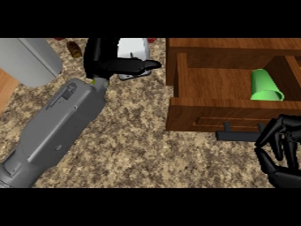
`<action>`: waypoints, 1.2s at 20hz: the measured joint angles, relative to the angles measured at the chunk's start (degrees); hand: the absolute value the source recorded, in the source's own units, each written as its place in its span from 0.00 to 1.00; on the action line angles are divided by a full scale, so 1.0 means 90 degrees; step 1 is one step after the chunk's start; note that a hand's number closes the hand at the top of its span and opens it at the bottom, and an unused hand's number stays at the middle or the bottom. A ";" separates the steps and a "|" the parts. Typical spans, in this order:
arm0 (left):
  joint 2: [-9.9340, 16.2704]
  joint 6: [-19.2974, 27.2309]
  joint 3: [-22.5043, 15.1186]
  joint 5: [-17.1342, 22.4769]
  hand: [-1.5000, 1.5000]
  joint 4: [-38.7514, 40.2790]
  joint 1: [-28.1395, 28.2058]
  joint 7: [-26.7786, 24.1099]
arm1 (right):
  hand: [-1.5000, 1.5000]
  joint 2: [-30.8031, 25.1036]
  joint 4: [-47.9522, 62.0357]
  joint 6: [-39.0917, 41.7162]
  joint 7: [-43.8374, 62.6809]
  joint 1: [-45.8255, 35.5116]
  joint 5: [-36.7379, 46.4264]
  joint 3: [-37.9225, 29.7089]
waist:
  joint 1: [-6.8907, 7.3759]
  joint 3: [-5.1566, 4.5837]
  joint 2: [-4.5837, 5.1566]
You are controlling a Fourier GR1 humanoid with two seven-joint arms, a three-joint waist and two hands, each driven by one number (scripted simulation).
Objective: Pick up the cup, place it into the drawer and close the drawer
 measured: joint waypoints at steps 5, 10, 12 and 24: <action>0.0750 -0.0107 0.0209 0.0101 0.00 -0.1343 0.1155 0.0364 | 1.00 -0.0004 0.0375 -0.0043 -0.0088 -0.0101 0.0537 0.0104 | -0.0030 0.0004 0.0023; 0.1246 -0.0434 0.0480 0.0195 0.00 -0.2203 0.2199 0.0356 | 1.00 -0.0038 0.0738 -0.0173 -0.0453 -0.0254 0.1677 0.0610 | -0.0040 0.0004 0.0044; 0.1377 -0.0602 0.0537 0.0235 0.00 -0.2378 0.2474 0.0328 | 1.00 -0.0220 0.0905 -0.0197 -0.0689 -0.0371 0.2304 0.0853 | -0.0003 0.0001 0.0051; 0.1939 -0.1652 0.1298 0.0332 0.00 -0.3085 0.4182 0.0091 | 0.00 -0.0130 0.3323 -0.1294 -0.2013 -0.1001 0.4941 0.1871 | -0.0098 0.0004 0.0076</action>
